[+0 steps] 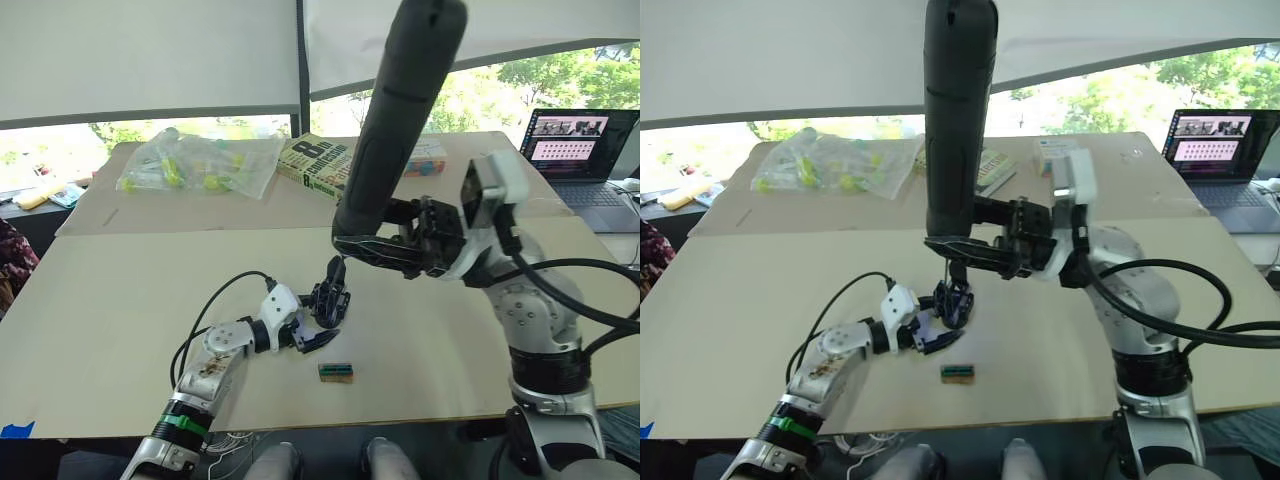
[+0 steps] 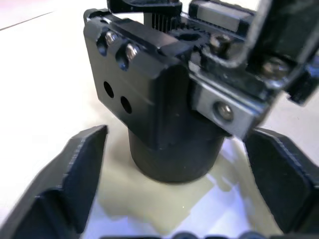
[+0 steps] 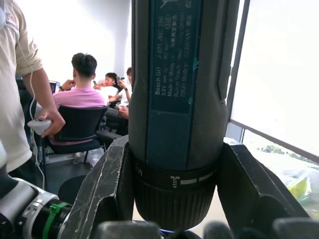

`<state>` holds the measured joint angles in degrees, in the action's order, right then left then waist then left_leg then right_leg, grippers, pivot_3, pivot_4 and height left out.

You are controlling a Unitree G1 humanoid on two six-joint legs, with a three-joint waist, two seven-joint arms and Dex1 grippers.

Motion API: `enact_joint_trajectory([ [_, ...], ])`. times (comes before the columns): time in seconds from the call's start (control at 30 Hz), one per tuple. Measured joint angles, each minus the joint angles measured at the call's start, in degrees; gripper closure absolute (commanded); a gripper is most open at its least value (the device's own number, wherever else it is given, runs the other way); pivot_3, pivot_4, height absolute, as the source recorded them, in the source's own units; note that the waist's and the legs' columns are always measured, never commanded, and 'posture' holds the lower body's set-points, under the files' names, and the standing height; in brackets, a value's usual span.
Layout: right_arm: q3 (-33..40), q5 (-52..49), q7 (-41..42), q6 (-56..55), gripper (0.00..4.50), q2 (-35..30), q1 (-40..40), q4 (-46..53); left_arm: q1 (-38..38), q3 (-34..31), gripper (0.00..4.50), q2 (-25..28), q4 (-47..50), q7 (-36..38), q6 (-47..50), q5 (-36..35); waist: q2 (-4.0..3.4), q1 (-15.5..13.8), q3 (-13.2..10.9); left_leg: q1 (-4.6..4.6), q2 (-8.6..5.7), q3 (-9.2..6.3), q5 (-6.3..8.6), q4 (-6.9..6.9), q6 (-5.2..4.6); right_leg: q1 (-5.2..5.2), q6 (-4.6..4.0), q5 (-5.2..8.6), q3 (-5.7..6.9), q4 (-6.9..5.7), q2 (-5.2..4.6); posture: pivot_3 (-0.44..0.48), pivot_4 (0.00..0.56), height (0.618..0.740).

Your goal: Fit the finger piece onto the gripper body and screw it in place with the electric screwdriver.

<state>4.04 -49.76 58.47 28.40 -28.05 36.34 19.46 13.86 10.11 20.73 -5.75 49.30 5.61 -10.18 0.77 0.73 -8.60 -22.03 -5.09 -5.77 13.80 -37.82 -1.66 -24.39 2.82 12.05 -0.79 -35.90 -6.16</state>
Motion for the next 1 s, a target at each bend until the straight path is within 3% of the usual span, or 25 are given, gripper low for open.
enact_joint_trajectory([
  [0.2, 8.1, -5.5, -1.0, 8.8, 2.58, -13.1, 0.7, -2.5, -10.6, -8.8, 0.06, 7.8, 6.9, 5.9, 0.6, -8.5, -0.11, -0.2, -0.5, -0.11, 0.01, 0.0, 0.0, 0.0, -0.01, -0.05, -0.02, 0.01, 0.02, 0.06, -0.09, 0.0, 0.15, 0.74],
  [0.33, 7.9, -1.8, 3.7, 15.8, 2.58, -28.6, 0.0, -13.2, -16.3, -15.7, 0.06, 13.0, 11.2, 14.1, -1.5, -16.9, -0.02, -1.1, -0.8, -0.3, -0.02, 0.03, 0.03, -0.04, -0.1, -0.1, -0.02, 0.01, 0.14, 0.3, -0.22, 0.0, 0.15, 0.74],
  [0.4, 5.6, 2.0, 5.8, 18.1, 2.58, -34.3, 0.0, -18.6, -17.0, -18.2, 0.06, 14.8, 12.5, 16.8, -1.7, -19.6, -0.1, -1.5, -0.8, -0.36, -0.03, 0.07, 0.05, -0.03, -0.14, -0.12, -0.02, 0.01, 0.15, 0.36, -0.27, 0.0, 0.15, 0.74],
  [0.5, -4.6, 11.7, 9.1, 21.1, 2.58, -41.7, 0.9, -25.7, -17.2, -21.2, 0.06, 18.0, 14.5, 19.6, -1.4, -22.3, -0.13, -1.4, -0.9, -0.42, 0.02, 0.14, 0.11, -0.02, -0.21, -0.17, -0.02, 0.01, 0.19, 0.51, -0.27, 0.0, 0.15, 0.74],
  [0.73, -24.5, 30.2, 10.6, 25.2, 2.58, -39.0, 7.7, -37.9, -18.5, -23.1, 0.06, 20.3, 16.2, 21.6, 0.7, -24.7, -0.39, 0.2, -1.1, -1.07, -0.03, 0.45, 0.13, -0.04, -0.25, -1.02, 0.01, -0.07, -0.08, 0.34, -0.28, 0.0, 0.15, 0.74],
  [1.0, -30.1, 41.2, 11.5, 23.7, 2.58, -33.0, 12.7, -48.6, -20.4, -23.9, 0.06, 20.4, 17.6, 20.2, 2.3, -24.8, -0.41, 0.0, -1.1, -1.25, -0.06, 0.51, 0.06, -0.08, -0.14, -1.35, -0.09, -0.13, -0.13, 0.06, -0.28, 0.0, 0.15, 0.74],
])
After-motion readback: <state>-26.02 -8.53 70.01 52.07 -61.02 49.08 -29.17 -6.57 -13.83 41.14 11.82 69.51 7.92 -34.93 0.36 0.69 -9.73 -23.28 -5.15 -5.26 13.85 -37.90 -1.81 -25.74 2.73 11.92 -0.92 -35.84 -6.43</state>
